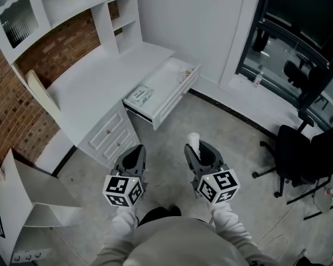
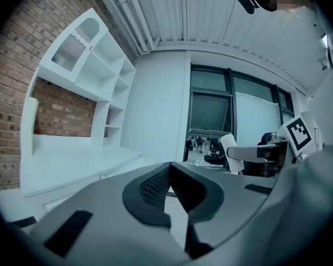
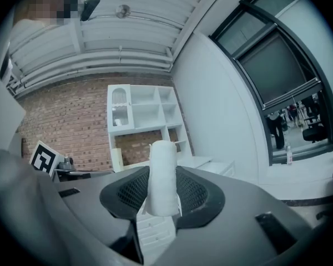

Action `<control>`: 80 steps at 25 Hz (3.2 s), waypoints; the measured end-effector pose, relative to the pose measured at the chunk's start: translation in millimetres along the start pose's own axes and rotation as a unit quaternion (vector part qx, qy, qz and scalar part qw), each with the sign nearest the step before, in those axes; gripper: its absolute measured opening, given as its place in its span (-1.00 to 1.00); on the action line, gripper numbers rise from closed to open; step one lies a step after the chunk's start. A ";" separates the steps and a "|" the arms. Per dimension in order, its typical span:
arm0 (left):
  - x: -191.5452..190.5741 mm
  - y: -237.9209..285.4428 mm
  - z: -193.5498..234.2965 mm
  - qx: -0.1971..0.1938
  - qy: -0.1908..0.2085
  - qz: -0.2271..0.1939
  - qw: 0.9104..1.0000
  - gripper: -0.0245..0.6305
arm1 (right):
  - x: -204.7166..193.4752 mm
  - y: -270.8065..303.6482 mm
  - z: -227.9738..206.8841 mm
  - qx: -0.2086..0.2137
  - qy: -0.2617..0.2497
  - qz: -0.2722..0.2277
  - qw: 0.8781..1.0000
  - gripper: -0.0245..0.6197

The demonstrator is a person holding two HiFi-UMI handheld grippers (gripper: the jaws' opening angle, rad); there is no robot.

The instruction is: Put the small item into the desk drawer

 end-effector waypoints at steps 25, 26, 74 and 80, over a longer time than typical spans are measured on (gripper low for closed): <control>2.7 135.9 85.9 0.005 0.025 0.014 1.000 -0.87 | -8.5 141.3 -81.2 -0.031 0.036 0.050 0.998 -0.42; 4.6 146.7 95.9 0.003 0.025 0.014 1.000 -0.87 | -7.2 155.7 -83.9 -0.032 0.035 0.051 0.998 -0.41; 27.6 355.3 280.2 -0.026 0.005 0.031 0.999 -0.87 | 8.4 431.3 -144.6 -0.037 0.022 0.085 0.995 -0.41; 29.6 375.9 285.5 -0.008 0.004 0.036 0.999 -0.87 | 10.4 457.1 -167.4 -0.022 0.024 0.097 0.995 -0.42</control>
Point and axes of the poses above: the fingertips, and each gripper's own axes: y forward along the fingers, z to its left, x out of its top, the point moved 9 cm from there along -y, backward along the fingers, and after that the axes turned 2 degrees about -z, right-handed, at the moved point
